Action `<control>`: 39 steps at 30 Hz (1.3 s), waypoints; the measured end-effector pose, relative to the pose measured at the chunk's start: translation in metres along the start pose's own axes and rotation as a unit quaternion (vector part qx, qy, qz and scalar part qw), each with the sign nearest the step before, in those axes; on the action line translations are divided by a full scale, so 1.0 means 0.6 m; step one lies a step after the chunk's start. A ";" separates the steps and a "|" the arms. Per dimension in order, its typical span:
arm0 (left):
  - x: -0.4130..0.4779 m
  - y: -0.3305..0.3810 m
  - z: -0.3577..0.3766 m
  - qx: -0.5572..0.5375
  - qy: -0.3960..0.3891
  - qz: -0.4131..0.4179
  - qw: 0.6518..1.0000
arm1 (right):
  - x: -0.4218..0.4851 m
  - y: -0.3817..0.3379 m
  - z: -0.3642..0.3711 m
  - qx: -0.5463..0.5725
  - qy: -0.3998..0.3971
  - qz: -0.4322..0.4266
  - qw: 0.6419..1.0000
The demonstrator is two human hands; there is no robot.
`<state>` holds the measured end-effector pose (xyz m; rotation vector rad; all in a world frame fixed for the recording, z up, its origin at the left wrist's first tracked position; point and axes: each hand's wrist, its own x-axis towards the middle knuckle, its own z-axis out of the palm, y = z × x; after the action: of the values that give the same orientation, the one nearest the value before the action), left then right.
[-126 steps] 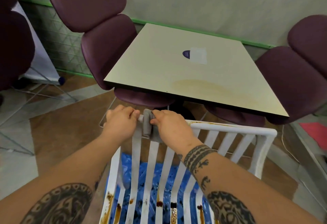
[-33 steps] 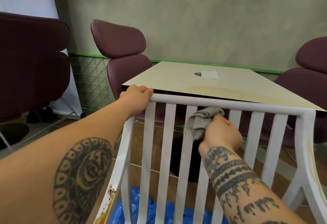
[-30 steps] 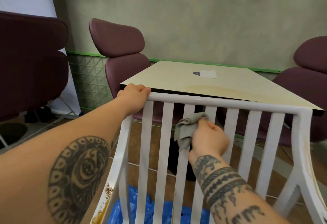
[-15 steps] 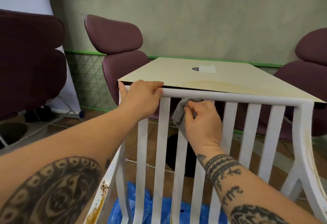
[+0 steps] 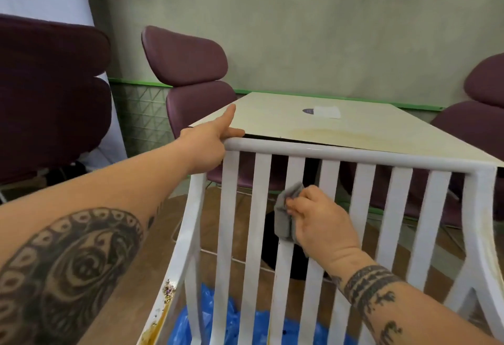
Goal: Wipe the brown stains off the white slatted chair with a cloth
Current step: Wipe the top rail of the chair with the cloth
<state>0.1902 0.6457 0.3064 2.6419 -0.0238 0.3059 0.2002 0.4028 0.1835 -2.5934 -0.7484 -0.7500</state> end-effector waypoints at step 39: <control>-0.027 -0.070 0.017 -0.269 0.023 -0.098 0.958 | 0.150 -0.222 0.058 0.152 -0.046 0.148 0.976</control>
<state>0.1795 0.6774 0.2746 2.0761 0.1504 0.2503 0.2029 0.5604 0.2293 -2.3949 -0.4446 -0.3939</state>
